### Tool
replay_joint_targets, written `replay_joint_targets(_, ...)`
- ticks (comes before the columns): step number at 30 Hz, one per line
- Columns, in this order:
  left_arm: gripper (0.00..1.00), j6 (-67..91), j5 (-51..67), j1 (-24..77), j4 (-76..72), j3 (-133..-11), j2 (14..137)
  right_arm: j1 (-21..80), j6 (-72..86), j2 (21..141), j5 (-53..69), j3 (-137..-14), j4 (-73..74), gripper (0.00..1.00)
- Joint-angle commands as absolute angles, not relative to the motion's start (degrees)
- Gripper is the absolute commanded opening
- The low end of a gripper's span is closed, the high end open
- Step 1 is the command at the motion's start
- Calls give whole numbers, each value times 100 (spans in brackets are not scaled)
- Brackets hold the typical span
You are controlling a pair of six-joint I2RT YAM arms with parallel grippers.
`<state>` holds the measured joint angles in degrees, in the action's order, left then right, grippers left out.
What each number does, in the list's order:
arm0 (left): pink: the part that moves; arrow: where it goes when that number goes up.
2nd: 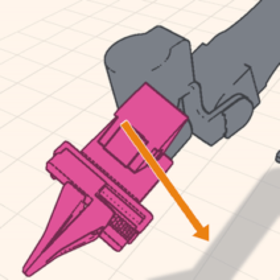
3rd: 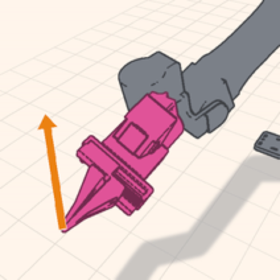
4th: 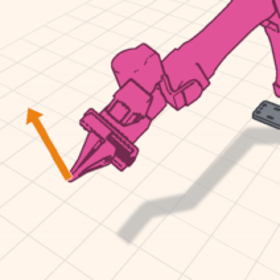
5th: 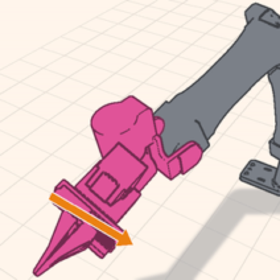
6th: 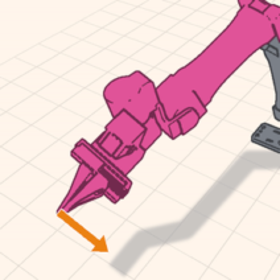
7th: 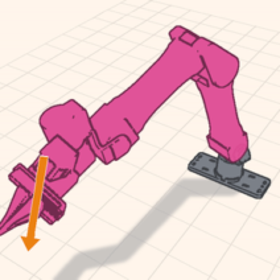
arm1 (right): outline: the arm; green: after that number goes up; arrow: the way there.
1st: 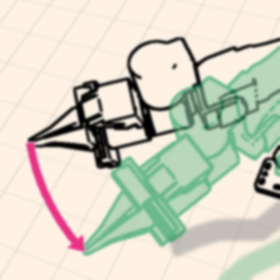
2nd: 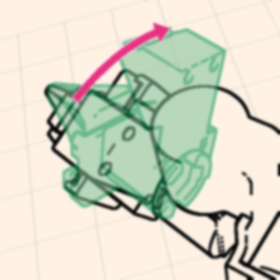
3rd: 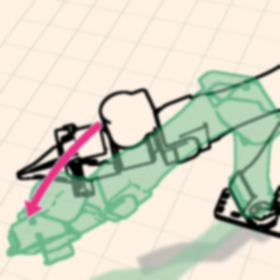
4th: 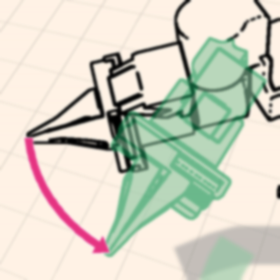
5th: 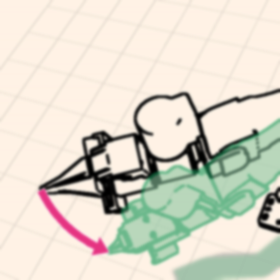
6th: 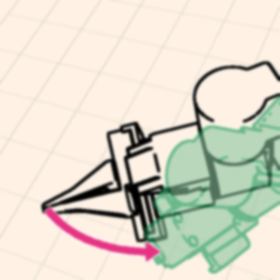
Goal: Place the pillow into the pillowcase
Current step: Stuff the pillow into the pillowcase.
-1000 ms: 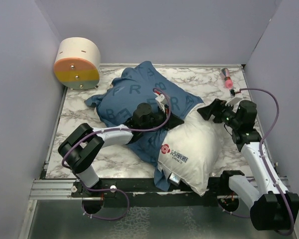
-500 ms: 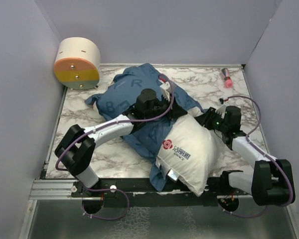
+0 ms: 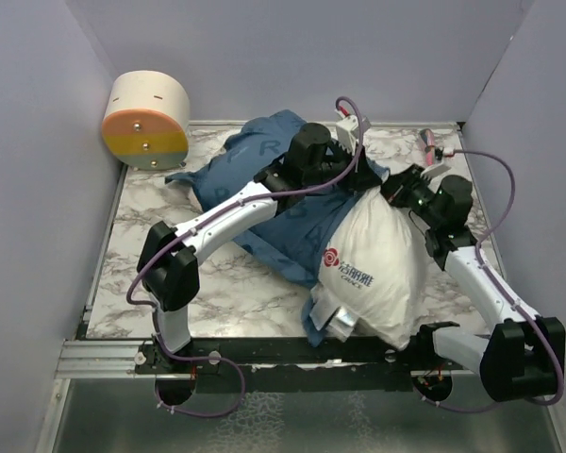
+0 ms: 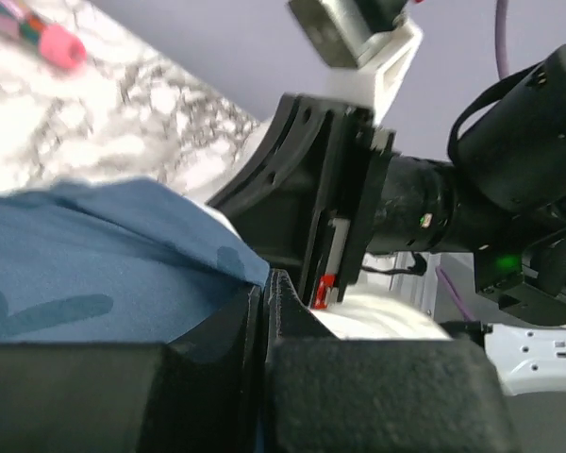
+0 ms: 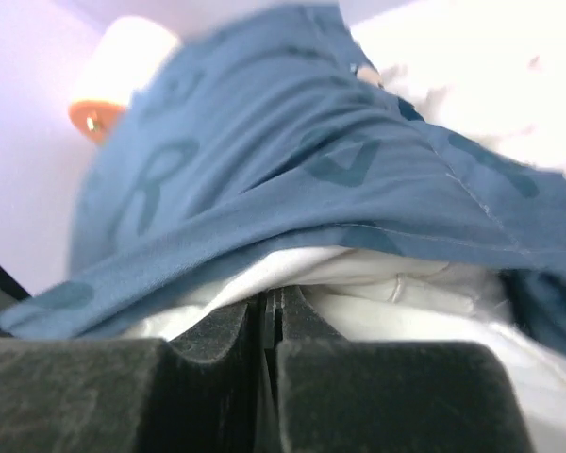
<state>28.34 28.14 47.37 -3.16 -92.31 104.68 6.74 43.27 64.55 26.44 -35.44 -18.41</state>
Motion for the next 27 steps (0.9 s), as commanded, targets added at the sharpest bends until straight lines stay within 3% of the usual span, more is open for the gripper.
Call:
replay_joint_targets(1, 0, 2512, 3303, 5196, -456, -10335, 10196, 782, 4157, 6014, 2247, -4885, -3157, 1)
replay_joint_targets(5, 0, 2064, 2912, 5149, -565, -9835, 9590, 782, 3661, 5867, 2483, -4615, -3413, 1)
replay_joint_targets(12, 0, 2448, 2311, 5027, -2512, -5937, 8288, 1007, 3902, 5658, 3605, -1885, -5026, 1)
replay_joint_targets(18, 5, 3125, 1780, 5299, -3477, -3975, 7679, 1640, 3768, 5351, 3731, -816, -5144, 1)
replay_joint_targets(23, 24, 3119, 1078, 5532, -2990, -3428, 6655, 1848, 3562, 5097, 3710, -669, -4686, 1)
replay_joint_targets(27, 50, 3114, 401, 5596, -2015, -3452, 5609, 1931, 3552, 5100, 3647, -536, -4635, 1)
